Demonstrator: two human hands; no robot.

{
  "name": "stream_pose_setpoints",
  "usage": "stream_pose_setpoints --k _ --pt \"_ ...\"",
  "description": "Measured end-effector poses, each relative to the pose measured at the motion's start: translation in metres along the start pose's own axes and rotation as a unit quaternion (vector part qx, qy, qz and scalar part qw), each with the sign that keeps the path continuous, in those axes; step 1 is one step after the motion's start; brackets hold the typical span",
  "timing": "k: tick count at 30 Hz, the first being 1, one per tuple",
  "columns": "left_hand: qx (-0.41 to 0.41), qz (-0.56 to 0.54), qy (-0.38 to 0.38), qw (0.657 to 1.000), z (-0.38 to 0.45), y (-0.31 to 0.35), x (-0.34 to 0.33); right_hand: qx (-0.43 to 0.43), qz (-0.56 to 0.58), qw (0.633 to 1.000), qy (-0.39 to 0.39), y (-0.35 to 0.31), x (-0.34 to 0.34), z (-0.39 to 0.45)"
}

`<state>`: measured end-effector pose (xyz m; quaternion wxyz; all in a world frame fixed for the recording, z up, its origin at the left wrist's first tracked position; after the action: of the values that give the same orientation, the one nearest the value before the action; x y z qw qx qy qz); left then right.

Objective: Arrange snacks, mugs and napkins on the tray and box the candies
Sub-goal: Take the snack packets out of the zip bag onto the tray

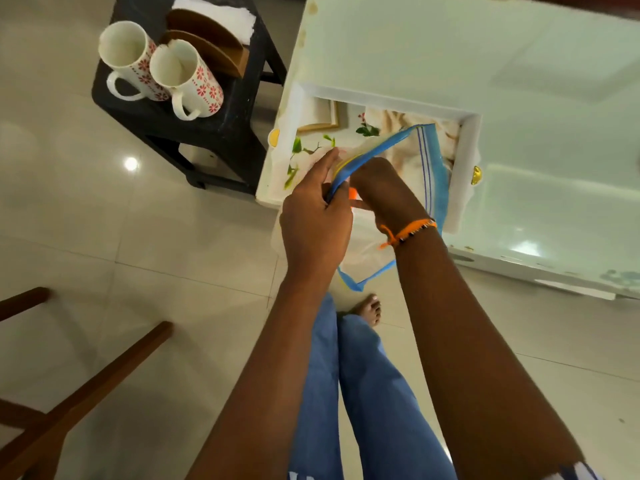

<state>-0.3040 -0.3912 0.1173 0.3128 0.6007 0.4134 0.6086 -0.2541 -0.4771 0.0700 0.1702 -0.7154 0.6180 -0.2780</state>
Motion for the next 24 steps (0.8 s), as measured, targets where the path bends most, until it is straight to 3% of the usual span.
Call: stream_pose_setpoints --k 5,10,19,24 --pt "-0.01 0.049 -0.039 0.998 0.004 0.007 -0.029 0.042 0.118 0.988 0.093 0.028 0.062 -0.037" --pt "0.019 0.078 -0.078 0.994 0.005 0.006 -0.06 0.068 0.262 0.95 0.156 0.059 0.121 -0.057" --pt "0.023 0.121 -0.094 0.988 0.003 0.01 -0.087 0.08 0.469 0.826 0.301 0.102 0.174 -0.039" --pt "0.018 0.122 -0.087 0.989 0.001 0.011 -0.092 0.043 0.54 0.776 0.322 0.115 0.169 0.001"
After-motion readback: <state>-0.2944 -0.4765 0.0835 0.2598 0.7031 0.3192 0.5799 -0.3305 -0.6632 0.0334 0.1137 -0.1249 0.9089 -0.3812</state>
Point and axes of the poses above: each hand's wrist, its own z-axis towards the middle knuckle, its own x-axis out of the back of the hand, y = z × x, the point moved 1 cm from there along z, towards the middle knuckle, and after that the axes turned 12 degrees about -x, right-handed, at the moved point
